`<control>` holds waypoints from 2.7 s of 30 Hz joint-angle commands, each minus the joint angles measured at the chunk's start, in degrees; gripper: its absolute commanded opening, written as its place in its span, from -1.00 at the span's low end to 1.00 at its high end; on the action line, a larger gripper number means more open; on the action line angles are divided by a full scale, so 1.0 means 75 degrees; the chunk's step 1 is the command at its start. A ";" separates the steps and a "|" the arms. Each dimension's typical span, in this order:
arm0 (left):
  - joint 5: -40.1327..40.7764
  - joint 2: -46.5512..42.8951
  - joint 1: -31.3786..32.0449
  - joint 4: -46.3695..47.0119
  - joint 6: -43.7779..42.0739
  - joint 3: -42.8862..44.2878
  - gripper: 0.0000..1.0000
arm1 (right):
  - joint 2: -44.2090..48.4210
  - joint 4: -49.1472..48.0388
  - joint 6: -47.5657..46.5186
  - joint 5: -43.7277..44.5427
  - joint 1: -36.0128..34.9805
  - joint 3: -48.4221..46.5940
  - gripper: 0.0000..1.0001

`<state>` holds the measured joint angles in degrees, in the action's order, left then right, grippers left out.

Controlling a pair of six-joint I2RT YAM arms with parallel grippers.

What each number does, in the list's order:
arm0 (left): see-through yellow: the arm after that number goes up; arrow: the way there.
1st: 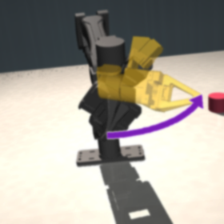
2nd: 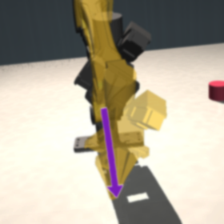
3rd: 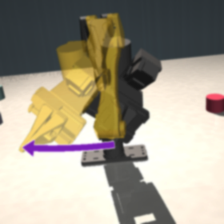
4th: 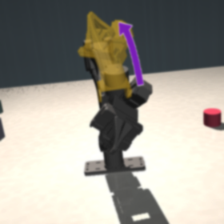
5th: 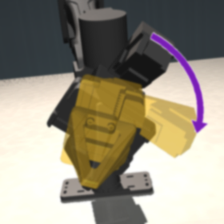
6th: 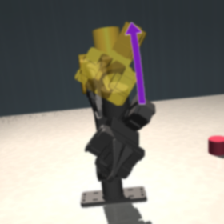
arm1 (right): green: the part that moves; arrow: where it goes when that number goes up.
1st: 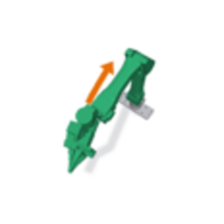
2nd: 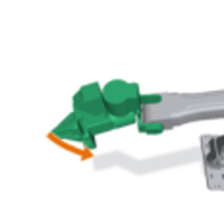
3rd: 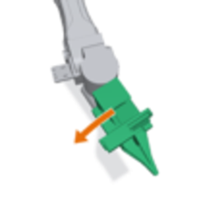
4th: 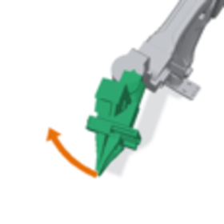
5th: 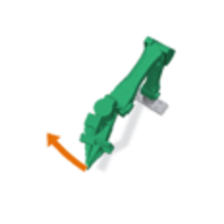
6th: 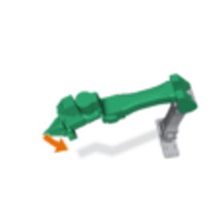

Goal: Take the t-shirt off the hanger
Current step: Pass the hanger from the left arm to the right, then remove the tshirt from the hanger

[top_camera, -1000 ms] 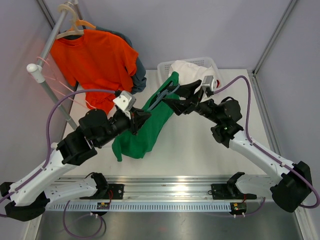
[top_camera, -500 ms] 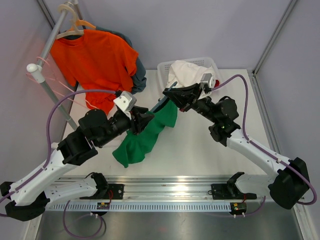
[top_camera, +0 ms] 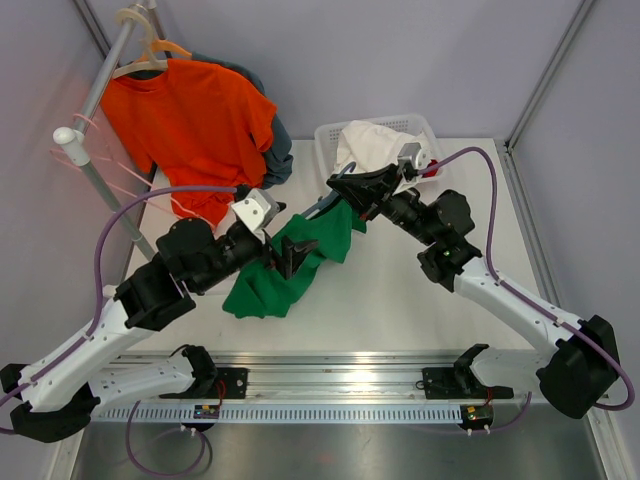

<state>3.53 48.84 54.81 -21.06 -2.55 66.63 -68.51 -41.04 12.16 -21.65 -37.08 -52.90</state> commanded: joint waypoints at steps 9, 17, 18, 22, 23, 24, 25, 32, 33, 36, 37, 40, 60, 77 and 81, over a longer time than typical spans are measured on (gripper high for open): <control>0.1263 0.0319 0.0017 -0.1115 -0.0879 0.1438 0.68 | -0.0228 0.0021 -0.1092 -0.0547 -0.0294 -0.0598 -1.00; 0.0527 0.1163 -0.0310 -0.3097 -0.0703 0.2775 0.12 | -0.0158 0.0151 -0.1807 -0.0149 -0.0681 -0.0516 -1.00; 0.0363 0.1245 -0.0404 -0.3238 -0.0727 0.2811 0.11 | -0.0135 0.0244 -0.1902 0.0014 -0.0727 -0.0516 -1.00; -0.0352 0.1422 -0.0569 -0.3777 -0.0856 0.2835 0.10 | -0.0181 0.0409 -0.2043 0.0448 -0.0763 -0.0563 -1.00; -0.0400 0.1433 -0.0581 -0.3824 -0.0879 0.2800 0.11 | -0.0170 0.0432 -0.2055 0.0646 -0.0775 -0.0586 -1.00; -0.0424 0.1445 -0.0581 -0.3895 -0.0902 0.2788 0.11 | -0.0193 0.0490 -0.2079 0.0718 -0.0786 -0.0598 -1.00; -0.0424 0.1457 -0.0581 -0.3930 -0.0926 0.2776 0.11 | -0.0193 0.0503 -0.2102 0.0765 -0.0775 -0.0598 -1.00; -0.0553 0.1363 -0.0581 -0.3872 -0.1032 0.2471 0.07 | -0.0182 0.0444 -0.2149 0.0918 -0.0775 -0.0528 -1.00; -0.0495 0.1386 -0.0581 -0.3837 -0.1032 0.2437 0.05 | -0.0182 0.0444 -0.2149 0.0906 -0.0786 -0.0528 -1.00; -0.0308 0.1421 -0.0581 -0.3767 -0.1067 0.2366 0.01 | -0.0182 0.0409 -0.2137 0.0859 -0.0775 -0.0505 -1.00; -0.0283 0.1445 -0.0581 -0.3755 -0.1078 0.2343 -0.02 | -0.0170 0.0409 -0.2137 0.0836 -0.0775 -0.0505 -1.00; -0.0143 0.1468 -0.0593 -0.3638 -0.1114 0.2261 -0.17 | -0.0158 0.0409 -0.2114 0.0801 -0.0775 -0.0493 -1.00; 0.0490 0.0966 -0.0640 -0.2900 -0.0985 0.1863 -1.00 | -0.0170 0.0620 -0.2336 0.1022 -0.0775 -0.0517 -1.00; 0.1252 -0.0148 -0.0651 -0.1119 -0.0762 0.0855 -1.00 | -0.0322 0.0737 -0.2524 0.1246 -0.0775 -0.0552 -1.00; 0.1614 -0.0464 -0.0651 -0.0312 -0.0704 0.0457 -1.00 | -0.0381 0.0854 -0.2571 0.1082 -0.0775 -0.0633 -1.00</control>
<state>8.45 48.73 50.39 -33.80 -8.62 70.41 -71.11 -34.76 -4.67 -14.72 -43.44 -55.11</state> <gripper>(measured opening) 0.144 0.044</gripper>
